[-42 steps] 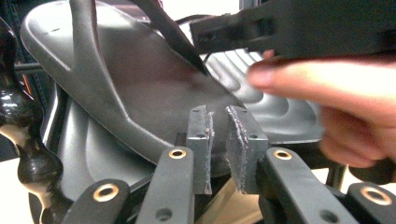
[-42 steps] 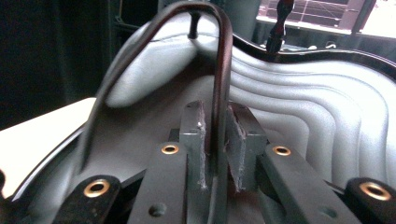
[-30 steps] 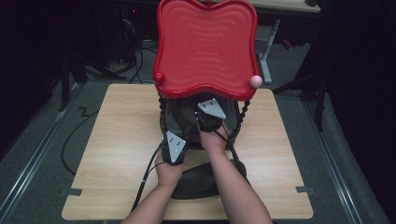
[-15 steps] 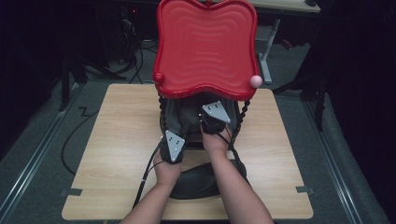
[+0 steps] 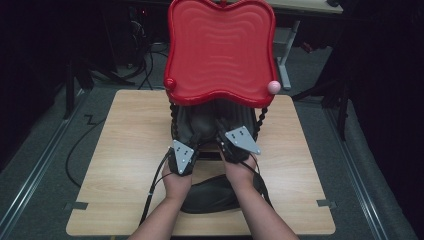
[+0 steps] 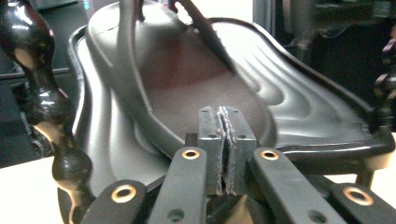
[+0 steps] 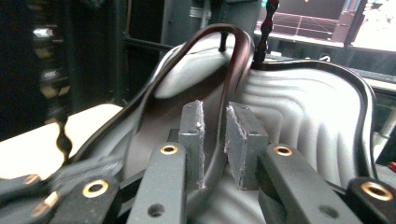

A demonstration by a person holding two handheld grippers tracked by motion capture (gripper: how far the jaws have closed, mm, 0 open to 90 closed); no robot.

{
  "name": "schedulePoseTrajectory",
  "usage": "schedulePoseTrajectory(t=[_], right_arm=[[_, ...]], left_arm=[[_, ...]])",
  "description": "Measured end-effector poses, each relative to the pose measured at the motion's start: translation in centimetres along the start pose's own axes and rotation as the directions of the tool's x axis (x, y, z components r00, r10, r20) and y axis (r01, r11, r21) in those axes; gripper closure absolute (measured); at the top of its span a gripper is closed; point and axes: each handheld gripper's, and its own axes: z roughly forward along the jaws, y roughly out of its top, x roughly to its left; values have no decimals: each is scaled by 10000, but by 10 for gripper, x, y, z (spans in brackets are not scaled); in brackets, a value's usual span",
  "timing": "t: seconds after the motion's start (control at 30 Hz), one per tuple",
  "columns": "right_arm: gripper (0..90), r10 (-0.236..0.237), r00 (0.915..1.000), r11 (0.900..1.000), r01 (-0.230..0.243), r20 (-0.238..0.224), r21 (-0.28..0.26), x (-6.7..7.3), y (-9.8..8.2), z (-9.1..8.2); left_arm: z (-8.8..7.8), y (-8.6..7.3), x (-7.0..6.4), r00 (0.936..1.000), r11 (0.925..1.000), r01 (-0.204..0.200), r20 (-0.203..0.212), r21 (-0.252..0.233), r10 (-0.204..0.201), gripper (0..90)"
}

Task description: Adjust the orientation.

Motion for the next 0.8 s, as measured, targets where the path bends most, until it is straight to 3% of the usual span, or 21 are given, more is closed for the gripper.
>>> schedulePoseTrajectory(t=[0.13,0.17,0.2,0.27,0.4,0.6,0.8], right_arm=[[764,-11,9995,9998,5,-328,-211,-5,-15,-40],[764,-11,9995,9998,5,-328,-211,-5,-15,-40],[764,-54,9994,9998,46,-349,-207,-11,-23,-56],[764,-49,9994,9998,42,-347,-187,-13,-25,-62],[764,278,9993,9996,-281,-266,-95,-33,-45,-95],[761,357,9994,9992,-357,-15,164,-47,-61,-114],[721,266,9996,9970,-261,-69,728,-49,-75,-121]], left_arm=[[-2,-5,-6,9998,10000,-40,200,-59,41,891],[-1,-6,-7,9997,10000,-52,232,-16,53,891],[1,-9,-10,9997,9999,-99,233,28,98,892],[2,-11,-11,9997,9999,-134,209,75,133,893],[9,-16,-9,9997,9996,-247,54,160,246,897],[16,-17,-8,9997,9993,-242,-24,283,243,897],[14,-11,-8,9999,9994,-119,58,332,117,876]])
